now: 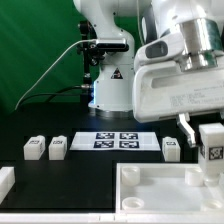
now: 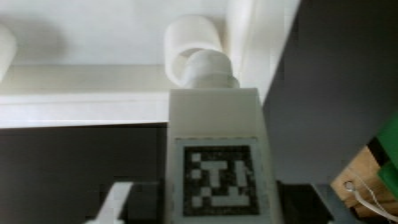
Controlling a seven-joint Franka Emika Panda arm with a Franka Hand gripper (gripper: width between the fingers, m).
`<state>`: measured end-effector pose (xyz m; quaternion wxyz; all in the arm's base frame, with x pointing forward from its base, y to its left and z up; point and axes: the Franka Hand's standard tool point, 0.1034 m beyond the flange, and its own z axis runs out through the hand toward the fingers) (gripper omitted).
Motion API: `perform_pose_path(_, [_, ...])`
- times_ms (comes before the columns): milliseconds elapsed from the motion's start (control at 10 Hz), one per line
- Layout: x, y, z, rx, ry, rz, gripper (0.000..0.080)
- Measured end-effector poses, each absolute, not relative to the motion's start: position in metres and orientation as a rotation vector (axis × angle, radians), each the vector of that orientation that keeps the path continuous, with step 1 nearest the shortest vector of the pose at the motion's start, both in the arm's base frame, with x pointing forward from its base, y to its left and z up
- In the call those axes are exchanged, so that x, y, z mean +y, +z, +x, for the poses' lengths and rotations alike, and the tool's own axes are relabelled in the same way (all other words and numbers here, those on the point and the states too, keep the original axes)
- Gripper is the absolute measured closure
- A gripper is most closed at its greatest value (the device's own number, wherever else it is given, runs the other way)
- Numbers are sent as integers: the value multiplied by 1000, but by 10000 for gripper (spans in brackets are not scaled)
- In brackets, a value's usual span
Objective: Assemble one leg
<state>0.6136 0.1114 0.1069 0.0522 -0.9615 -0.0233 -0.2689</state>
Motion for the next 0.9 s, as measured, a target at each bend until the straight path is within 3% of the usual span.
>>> perform_pose_path(900, [112, 90, 628, -71, -876, -2914, 508])
